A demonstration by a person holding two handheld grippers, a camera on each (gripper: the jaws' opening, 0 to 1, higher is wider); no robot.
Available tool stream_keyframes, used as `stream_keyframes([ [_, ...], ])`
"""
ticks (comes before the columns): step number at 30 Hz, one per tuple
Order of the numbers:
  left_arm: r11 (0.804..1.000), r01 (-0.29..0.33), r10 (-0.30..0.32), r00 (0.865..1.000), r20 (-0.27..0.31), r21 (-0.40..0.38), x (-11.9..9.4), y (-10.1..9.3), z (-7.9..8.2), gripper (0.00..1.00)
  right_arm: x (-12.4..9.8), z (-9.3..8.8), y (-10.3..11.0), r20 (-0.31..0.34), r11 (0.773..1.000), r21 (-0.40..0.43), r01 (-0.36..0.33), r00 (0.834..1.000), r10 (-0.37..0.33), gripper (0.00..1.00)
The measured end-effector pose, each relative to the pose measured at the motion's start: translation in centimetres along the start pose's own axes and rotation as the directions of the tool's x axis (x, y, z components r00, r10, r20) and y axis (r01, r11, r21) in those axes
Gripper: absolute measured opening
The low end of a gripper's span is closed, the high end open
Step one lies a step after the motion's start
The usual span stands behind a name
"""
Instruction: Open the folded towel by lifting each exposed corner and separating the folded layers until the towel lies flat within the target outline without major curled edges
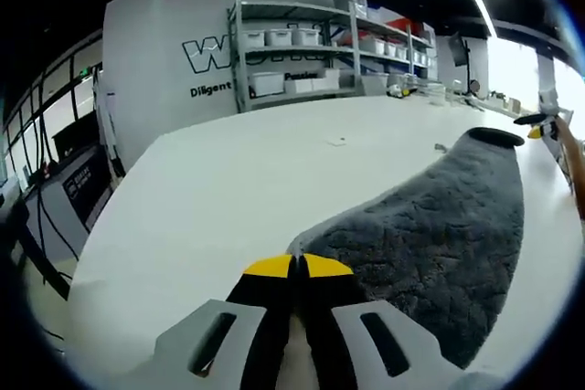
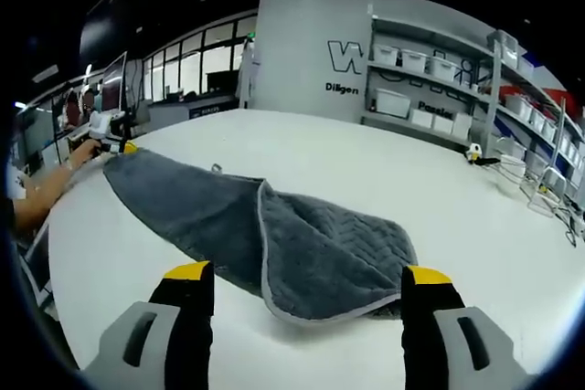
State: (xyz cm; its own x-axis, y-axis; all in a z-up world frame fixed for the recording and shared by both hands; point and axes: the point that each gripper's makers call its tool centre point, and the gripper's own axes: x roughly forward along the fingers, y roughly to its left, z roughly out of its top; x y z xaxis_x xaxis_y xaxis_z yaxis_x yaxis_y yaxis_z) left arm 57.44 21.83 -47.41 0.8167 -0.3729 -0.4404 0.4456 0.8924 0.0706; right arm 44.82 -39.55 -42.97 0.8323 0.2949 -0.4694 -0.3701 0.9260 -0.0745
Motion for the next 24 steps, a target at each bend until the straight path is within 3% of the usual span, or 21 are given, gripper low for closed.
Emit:
stream_keyframes([
  [7, 0.998, 0.037, -0.035, 0.999, 0.03, -0.059, -0.5, -0.6, 0.7, 0.02, 0.5, 0.4, 1.4, -0.001, 0.999, -0.037, -0.03, 1.0, 0.03, 0.82],
  [15, 0.996, 0.05, -0.047, 0.998, 0.036, -0.074, -0.8, -1.1, 0.8, 0.02, 1.7, 0.7, 2.7, -0.008, 0.983, -0.179, -0.038, 0.999, 0.037, 0.41],
  [19, 0.997, 0.047, -0.045, 0.998, 0.038, -0.061, -0.9, -0.9, 1.0, 0.02, 3.1, -0.4, 2.9, -0.058, 0.982, -0.177, -0.061, 0.997, 0.052, 0.29],
  [23, 0.999, 0.031, -0.03, 0.999, 0.045, -0.032, -1.1, -0.7, 1.4, 0.02, 3.7, -1.1, 2.8, -0.074, 0.982, -0.177, -0.066, 0.996, 0.053, 0.0],
  [24, 0.999, 0.03, -0.028, 0.999, 0.046, -0.023, -1.2, -0.8, 1.5, 0.02, 3.8, -1.2, 2.8, -0.075, 0.982, -0.174, -0.067, 0.996, 0.055, 0.0],
])
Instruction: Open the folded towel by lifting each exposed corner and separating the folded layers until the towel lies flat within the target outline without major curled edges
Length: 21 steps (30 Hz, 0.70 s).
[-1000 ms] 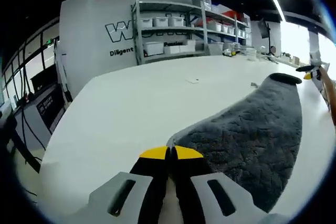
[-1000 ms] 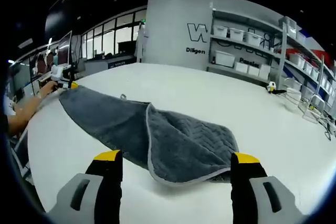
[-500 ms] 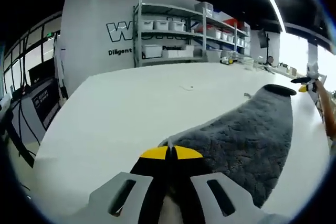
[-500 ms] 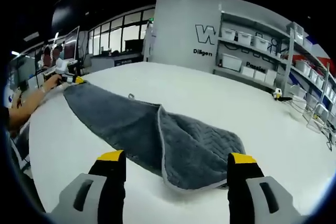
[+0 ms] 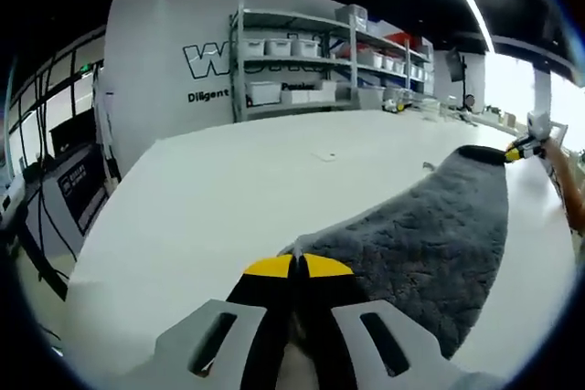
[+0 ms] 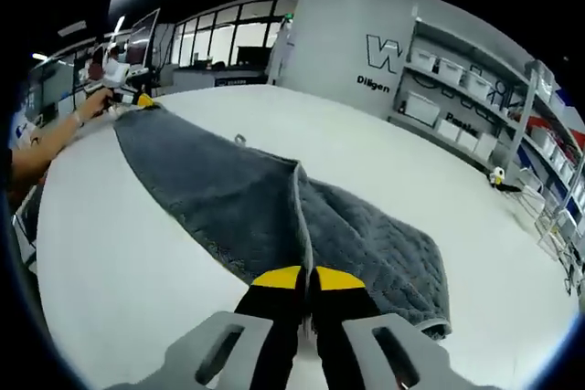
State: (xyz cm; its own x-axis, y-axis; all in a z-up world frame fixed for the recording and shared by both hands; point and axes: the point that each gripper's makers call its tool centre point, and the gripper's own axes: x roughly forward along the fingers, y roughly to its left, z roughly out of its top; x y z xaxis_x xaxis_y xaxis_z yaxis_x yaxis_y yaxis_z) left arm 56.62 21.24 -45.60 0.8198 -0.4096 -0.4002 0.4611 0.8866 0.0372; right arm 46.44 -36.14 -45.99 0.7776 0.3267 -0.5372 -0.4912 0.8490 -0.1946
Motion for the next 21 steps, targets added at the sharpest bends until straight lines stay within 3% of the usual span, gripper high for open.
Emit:
stream_keyframes([
  [3, 1.0, -0.003, 0.003, 1.0, 0.0, 0.016, -0.2, -0.2, 0.1, 0.02, 0.0, -0.3, -0.4, -0.002, 1.0, -0.014, 0.012, 1.0, -0.012, 0.0],
  [12, 0.999, -0.014, 0.013, 1.0, 0.026, 0.044, -1.3, -0.7, 0.9, 0.02, -2.9, 0.2, -3.1, 0.057, 0.993, 0.007, 0.117, 0.991, -0.117, 0.0],
  [21, 0.998, 0.001, -0.004, 0.998, 0.057, 0.058, -3.1, -1.9, 1.2, 0.02, -4.9, -1.1, -4.9, 0.052, 0.985, 0.04, 0.165, 0.985, -0.167, 0.0],
])
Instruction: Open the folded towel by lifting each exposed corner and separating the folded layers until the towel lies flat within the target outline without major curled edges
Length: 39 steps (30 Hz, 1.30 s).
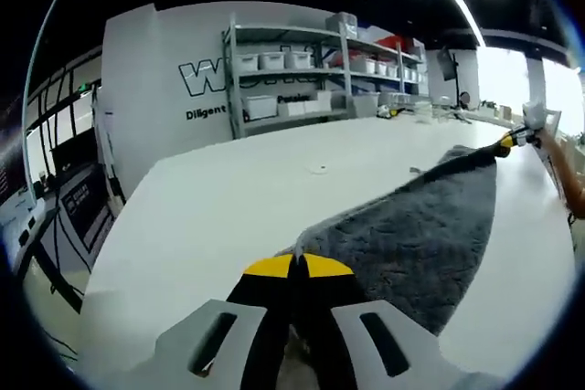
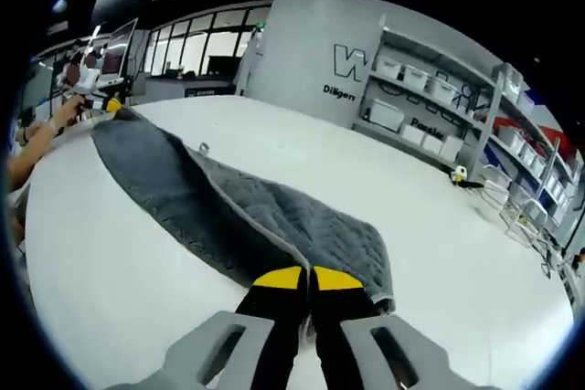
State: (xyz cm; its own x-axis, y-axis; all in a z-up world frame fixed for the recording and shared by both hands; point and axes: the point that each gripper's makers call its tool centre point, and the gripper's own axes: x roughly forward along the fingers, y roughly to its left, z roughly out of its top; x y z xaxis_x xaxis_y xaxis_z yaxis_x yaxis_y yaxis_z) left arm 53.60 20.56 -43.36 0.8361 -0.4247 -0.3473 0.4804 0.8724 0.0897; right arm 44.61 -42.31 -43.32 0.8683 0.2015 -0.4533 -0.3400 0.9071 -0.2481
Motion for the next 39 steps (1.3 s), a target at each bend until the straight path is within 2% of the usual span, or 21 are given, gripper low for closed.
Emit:
stream_keyframes([
  [6, 0.999, -0.001, 0.001, 1.0, 0.007, 0.033, -1.7, -1.2, -0.4, 0.02, -0.6, -0.6, -0.9, 0.005, 1.0, 0.023, 0.015, 1.0, -0.015, 0.0],
  [9, 1.0, -0.007, 0.007, 1.0, 0.004, 0.027, -2.8, -1.5, -0.7, 0.02, -0.8, -1.0, -1.2, 0.001, 0.999, 0.031, 0.019, 1.0, -0.019, 0.0],
  [11, 1.0, -0.014, 0.014, 1.0, -0.018, 0.007, -3.4, -1.6, -1.3, 0.02, -1.0, -1.2, -1.4, 0.0, 0.999, 0.037, 0.022, 1.0, -0.022, 0.0],
  [20, 0.995, -0.042, 0.047, 0.998, -0.047, 0.092, -6.2, -2.8, -2.4, 0.02, -2.0, -2.4, -1.6, -0.022, 0.999, 0.048, 0.016, 1.0, -0.015, 0.0],
  [27, 0.991, -0.046, 0.052, 0.998, -0.047, 0.127, -8.3, -3.8, -2.3, 0.02, -3.2, -3.2, -1.4, -0.035, 0.999, 0.051, 0.013, 0.999, -0.011, 0.0],
  [31, 0.99, -0.061, 0.064, 0.998, -0.022, 0.126, -9.6, -3.9, -1.7, 0.02, -4.1, -3.3, -1.6, -0.031, 0.998, 0.054, 0.023, 0.999, -0.021, 0.0],
  [34, 0.994, -0.046, 0.046, 0.999, -0.002, 0.099, -10.5, -4.3, -1.6, 0.02, -4.9, -3.6, -1.5, -0.035, 0.998, 0.056, 0.019, 0.999, -0.017, 0.0],
  [39, 0.995, -0.038, 0.039, 0.999, -0.01, 0.093, -11.6, -5.3, -2.5, 0.02, -6.0, -4.2, -1.0, -0.046, 0.999, 0.045, 0.013, 0.999, -0.011, 0.0],
])
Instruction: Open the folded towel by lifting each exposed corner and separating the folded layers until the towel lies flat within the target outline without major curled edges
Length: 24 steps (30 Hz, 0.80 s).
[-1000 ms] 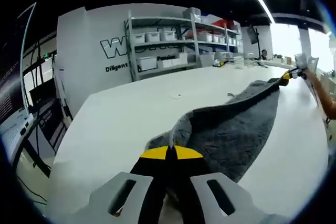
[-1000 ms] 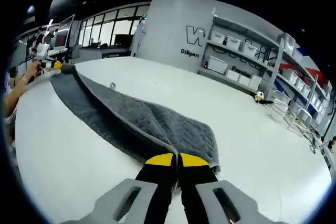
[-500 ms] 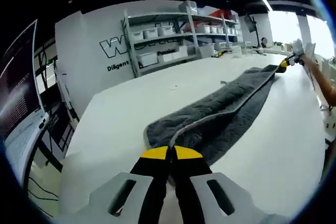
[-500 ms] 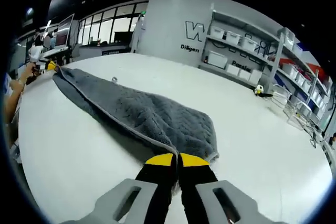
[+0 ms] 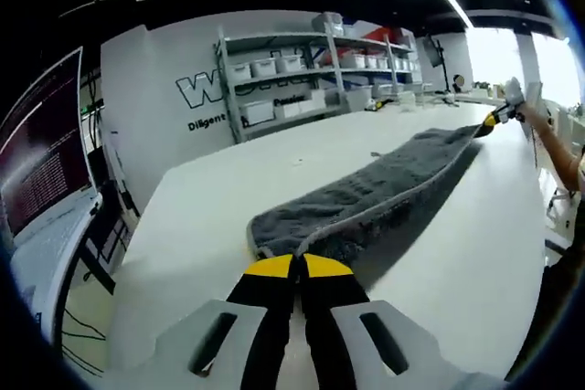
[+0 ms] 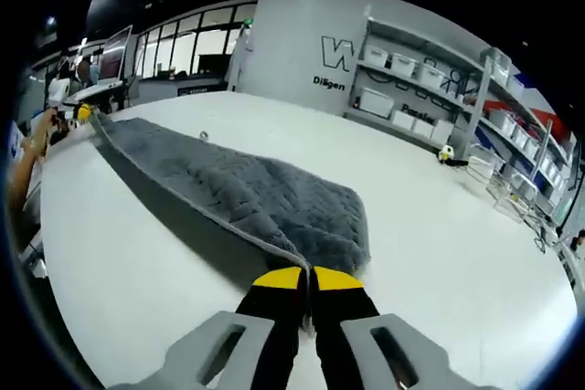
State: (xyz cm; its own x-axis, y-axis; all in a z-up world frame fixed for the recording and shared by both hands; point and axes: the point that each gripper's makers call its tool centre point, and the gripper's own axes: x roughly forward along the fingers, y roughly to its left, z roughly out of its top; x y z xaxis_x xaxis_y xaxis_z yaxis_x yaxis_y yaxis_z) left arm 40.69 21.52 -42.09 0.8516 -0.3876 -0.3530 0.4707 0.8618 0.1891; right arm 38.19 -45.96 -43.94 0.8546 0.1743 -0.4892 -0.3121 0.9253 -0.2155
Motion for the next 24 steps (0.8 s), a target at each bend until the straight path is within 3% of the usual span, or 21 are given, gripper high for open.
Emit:
stream_keyframes([
  [14, 1.0, 0.023, -0.023, 1.0, -0.019, -0.02, -3.0, -2.7, -2.1, 0.02, -1.9, -3.4, 1.1, -0.07, 0.999, 0.001, -0.052, 0.996, 0.052, 0.0],
  [24, 0.999, 0.024, -0.026, 0.999, -0.037, -0.039, -4.8, -4.2, -3.6, 0.02, -3.2, -5.7, 2.1, -0.156, 0.991, -0.01, -0.135, 0.979, 0.132, 0.0],
])
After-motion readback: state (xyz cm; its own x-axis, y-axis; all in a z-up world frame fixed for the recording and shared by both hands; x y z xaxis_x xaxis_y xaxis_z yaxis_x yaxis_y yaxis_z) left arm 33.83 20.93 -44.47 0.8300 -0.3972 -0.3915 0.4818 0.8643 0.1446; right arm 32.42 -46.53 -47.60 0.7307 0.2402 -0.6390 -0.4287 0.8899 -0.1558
